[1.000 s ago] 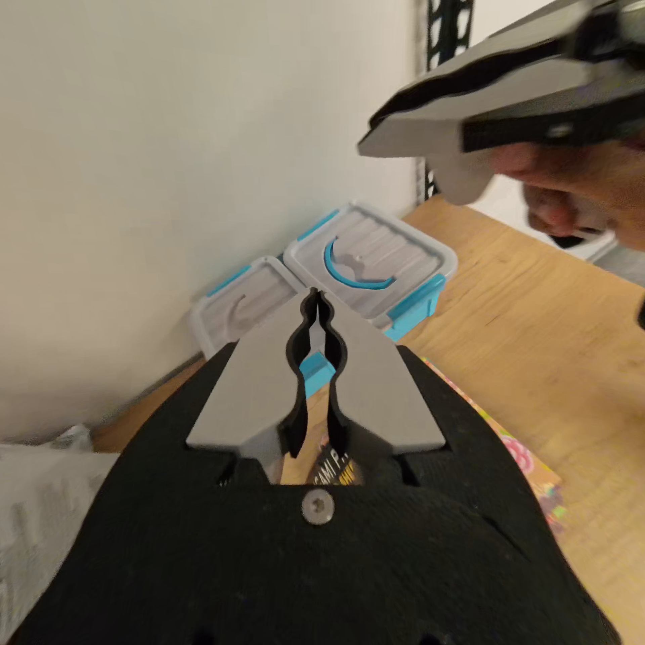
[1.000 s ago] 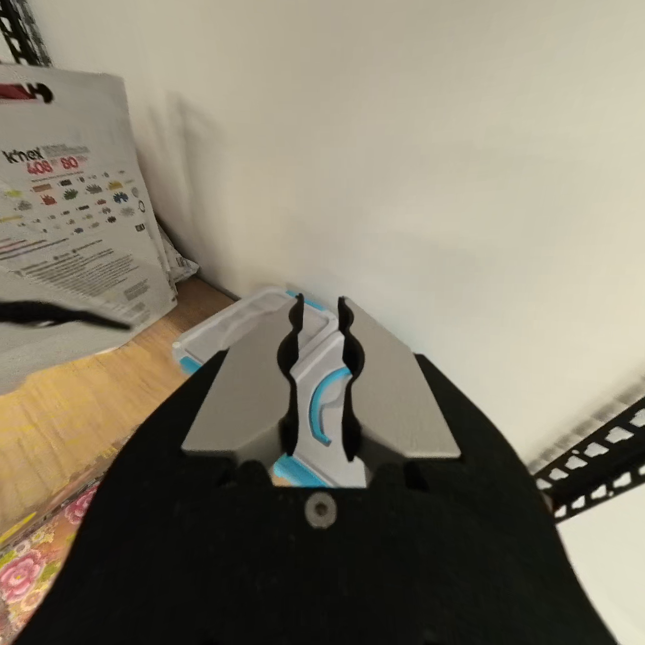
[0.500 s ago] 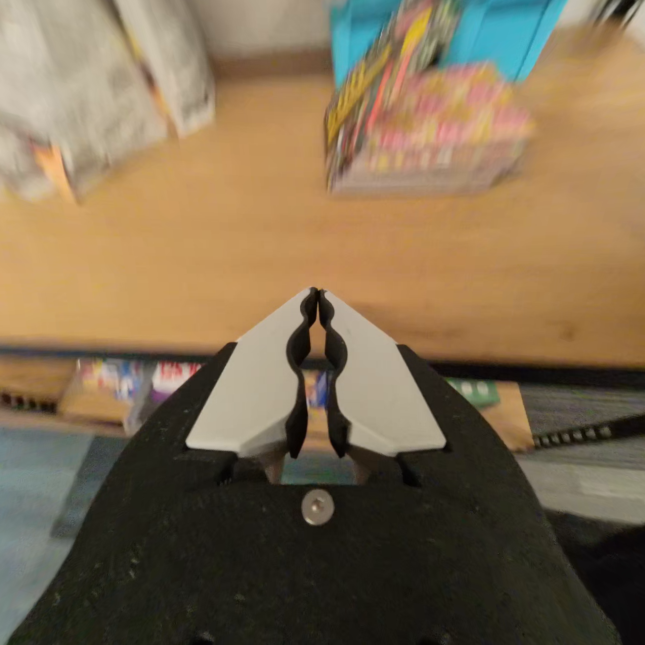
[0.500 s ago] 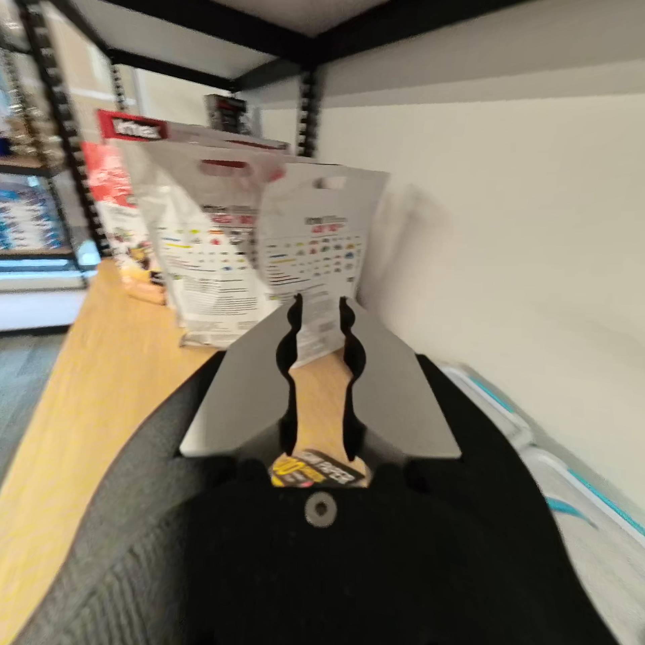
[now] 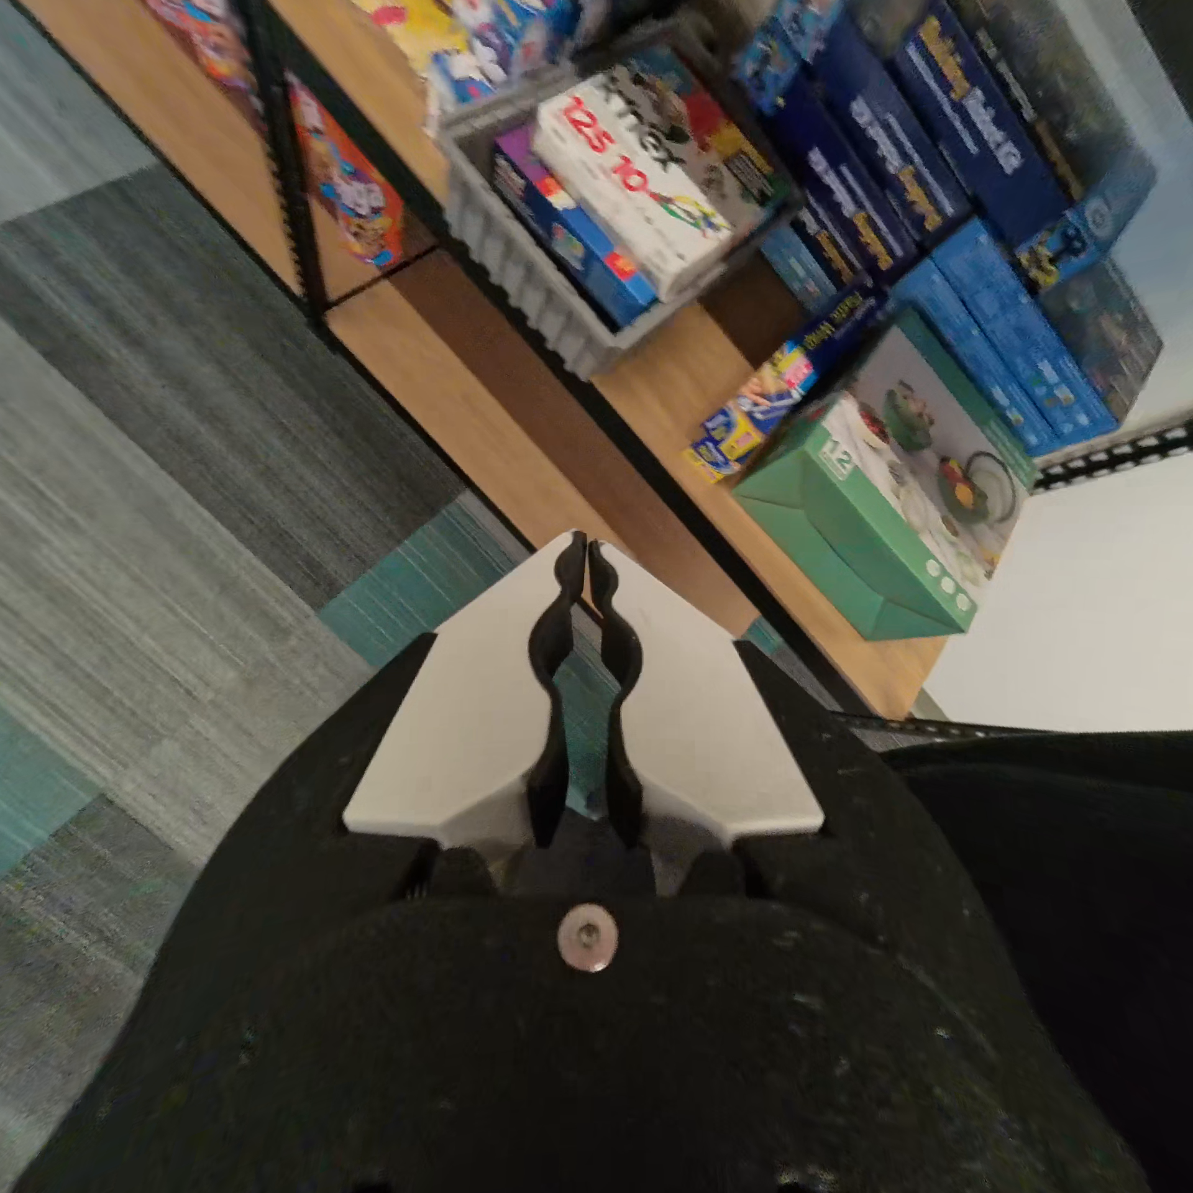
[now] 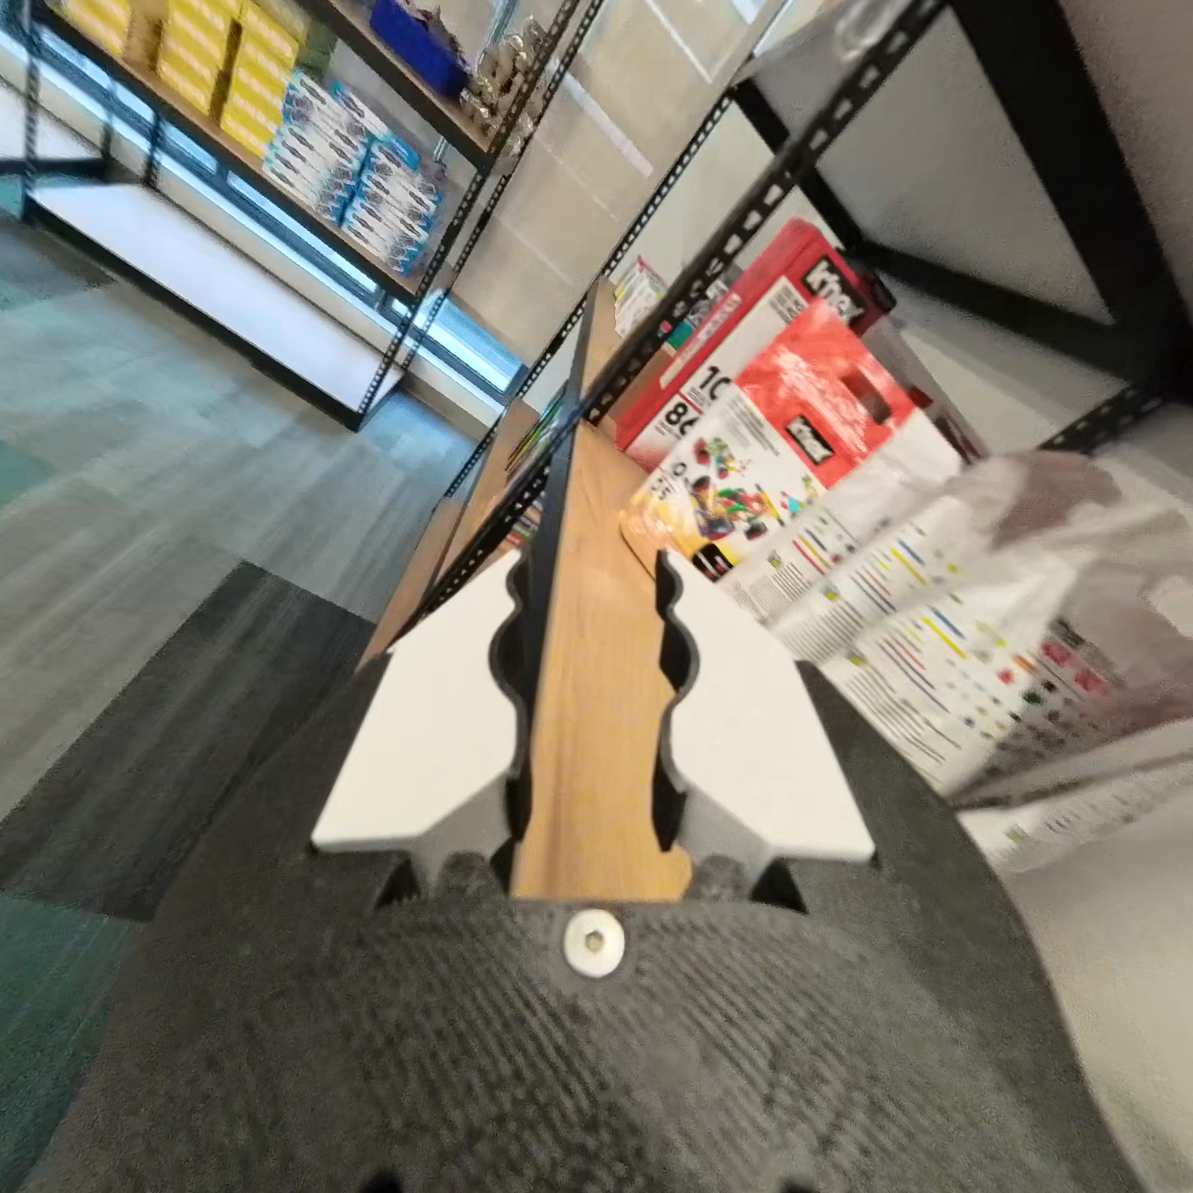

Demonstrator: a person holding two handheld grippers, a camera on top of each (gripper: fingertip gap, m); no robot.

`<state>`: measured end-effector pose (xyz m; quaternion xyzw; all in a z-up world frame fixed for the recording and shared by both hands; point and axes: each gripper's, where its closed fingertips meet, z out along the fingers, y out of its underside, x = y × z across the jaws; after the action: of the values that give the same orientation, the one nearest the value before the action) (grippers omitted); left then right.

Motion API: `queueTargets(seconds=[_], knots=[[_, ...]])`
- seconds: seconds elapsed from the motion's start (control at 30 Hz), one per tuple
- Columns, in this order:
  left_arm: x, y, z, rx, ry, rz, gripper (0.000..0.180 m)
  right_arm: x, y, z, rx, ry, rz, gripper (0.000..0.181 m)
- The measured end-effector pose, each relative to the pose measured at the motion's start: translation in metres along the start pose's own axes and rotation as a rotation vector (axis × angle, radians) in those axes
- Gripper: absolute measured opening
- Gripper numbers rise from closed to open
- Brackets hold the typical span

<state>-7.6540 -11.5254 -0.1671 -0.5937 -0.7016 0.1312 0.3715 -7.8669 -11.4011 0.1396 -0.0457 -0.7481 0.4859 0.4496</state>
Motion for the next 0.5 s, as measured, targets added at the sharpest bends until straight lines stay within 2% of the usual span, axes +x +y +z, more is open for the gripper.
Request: queueTargets(seconds=[0.07,0.23,0.5], knots=[[-0.041,-0.017,-0.021,0.031,-0.054,0.011,0.000,-0.051,-0.004,0.030,0.009,-0.022,0.003,0.035],[-0.128,-0.056,-0.052,0.068,-0.097,-0.003,0.013,-0.149,0.005,0.095,-0.009,-0.148,0.223,0.039],[-0.214,-0.120,-0.011,0.027,-0.072,-0.011,0.024,-0.182,0.036,0.237,-0.058,-0.183,0.366,0.038]])
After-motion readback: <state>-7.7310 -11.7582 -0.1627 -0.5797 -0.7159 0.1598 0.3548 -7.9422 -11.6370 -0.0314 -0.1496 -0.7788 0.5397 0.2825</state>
